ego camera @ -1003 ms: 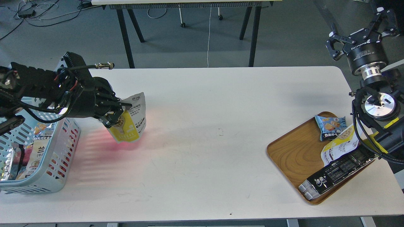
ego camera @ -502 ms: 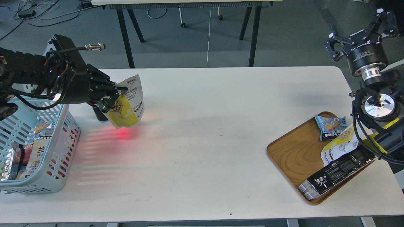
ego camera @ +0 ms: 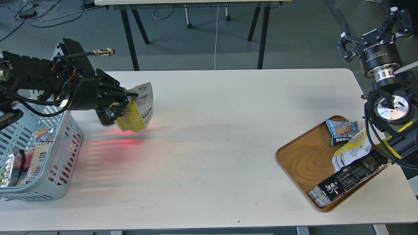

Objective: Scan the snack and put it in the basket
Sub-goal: 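Hold the packet in front of the barcode scanner with the left gripper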

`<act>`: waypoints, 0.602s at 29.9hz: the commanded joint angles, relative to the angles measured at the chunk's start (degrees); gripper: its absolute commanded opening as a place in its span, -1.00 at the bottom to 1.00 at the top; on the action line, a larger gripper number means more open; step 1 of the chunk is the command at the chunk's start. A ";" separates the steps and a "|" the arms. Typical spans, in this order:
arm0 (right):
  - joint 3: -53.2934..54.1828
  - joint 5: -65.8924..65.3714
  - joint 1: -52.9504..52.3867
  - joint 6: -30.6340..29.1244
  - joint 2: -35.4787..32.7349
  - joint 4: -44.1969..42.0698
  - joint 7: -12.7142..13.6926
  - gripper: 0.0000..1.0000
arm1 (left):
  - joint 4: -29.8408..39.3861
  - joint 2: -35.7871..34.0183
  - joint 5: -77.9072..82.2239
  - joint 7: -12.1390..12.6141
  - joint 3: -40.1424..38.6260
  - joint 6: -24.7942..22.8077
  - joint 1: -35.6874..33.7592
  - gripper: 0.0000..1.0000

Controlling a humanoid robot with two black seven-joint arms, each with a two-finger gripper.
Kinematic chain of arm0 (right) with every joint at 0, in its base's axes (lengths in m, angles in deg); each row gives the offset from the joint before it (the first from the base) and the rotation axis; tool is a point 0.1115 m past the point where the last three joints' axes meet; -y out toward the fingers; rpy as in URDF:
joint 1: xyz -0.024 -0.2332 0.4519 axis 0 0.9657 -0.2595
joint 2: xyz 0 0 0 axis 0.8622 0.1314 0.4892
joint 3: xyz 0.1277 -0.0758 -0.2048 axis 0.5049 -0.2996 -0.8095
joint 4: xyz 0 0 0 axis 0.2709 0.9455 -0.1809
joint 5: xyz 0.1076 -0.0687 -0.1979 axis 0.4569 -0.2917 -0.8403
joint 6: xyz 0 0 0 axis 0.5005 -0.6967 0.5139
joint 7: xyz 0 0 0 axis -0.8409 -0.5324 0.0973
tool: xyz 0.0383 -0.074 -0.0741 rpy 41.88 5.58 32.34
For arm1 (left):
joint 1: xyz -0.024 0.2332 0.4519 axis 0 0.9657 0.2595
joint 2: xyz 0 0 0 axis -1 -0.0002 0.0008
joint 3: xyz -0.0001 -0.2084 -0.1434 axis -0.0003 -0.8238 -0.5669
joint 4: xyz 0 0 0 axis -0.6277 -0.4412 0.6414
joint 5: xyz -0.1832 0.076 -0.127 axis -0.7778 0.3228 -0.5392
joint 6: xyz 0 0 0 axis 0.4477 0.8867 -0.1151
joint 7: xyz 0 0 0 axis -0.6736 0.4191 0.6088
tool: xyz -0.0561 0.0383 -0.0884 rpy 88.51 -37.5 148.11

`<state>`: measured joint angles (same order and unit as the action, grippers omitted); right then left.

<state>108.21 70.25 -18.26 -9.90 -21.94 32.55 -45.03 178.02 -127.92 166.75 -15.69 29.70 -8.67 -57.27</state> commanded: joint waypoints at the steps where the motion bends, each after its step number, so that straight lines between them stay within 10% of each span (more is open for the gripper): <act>1: 0.00 0.00 0.09 0.00 -0.15 -0.08 0.01 0.99 | 2.05 -0.15 0.00 0.04 0.10 0.00 0.27 -1.00; 18: 0.09 0.00 0.00 0.00 0.12 -0.08 0.01 0.99 | 1.80 -0.24 0.00 0.30 0.28 0.00 1.85 -1.00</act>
<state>108.27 70.25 -18.17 -9.90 -21.83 32.47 -45.03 180.06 -128.14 166.75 -15.39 29.99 -8.68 -55.45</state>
